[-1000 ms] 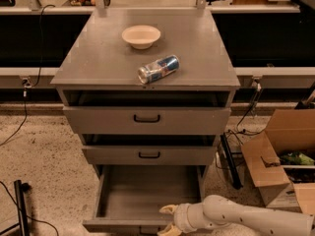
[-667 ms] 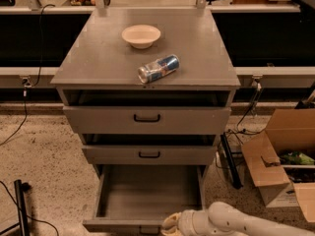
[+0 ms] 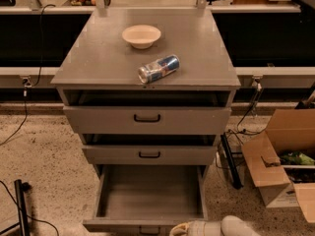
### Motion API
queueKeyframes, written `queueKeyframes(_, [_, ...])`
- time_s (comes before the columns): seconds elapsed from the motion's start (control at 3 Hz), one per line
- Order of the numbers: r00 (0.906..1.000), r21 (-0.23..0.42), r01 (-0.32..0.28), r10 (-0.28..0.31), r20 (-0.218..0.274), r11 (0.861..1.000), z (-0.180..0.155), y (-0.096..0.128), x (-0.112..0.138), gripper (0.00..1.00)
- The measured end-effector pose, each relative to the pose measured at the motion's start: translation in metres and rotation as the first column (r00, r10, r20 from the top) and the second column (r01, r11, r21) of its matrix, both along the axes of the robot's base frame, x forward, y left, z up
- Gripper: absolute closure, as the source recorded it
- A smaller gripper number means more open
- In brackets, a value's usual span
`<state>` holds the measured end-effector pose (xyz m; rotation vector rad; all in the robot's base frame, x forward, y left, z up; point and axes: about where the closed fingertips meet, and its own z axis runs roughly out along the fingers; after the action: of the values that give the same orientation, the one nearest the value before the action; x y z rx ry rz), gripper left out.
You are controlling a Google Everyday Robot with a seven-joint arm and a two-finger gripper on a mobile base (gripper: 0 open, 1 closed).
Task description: Close bottom drawer
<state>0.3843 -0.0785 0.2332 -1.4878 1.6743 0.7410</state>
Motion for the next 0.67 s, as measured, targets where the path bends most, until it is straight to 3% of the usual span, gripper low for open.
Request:
queueKeyframes(0.33, [1.0000, 0.001, -0.006, 0.006, 0.004, 1.000, -0.002, 0.002, -0.001, 1.00])
queueKeyframes(0.67, [0.9999, -0.011, -0.013, 0.013, 0.011, 1.000, -0.033, 0.005, -0.004, 1.00])
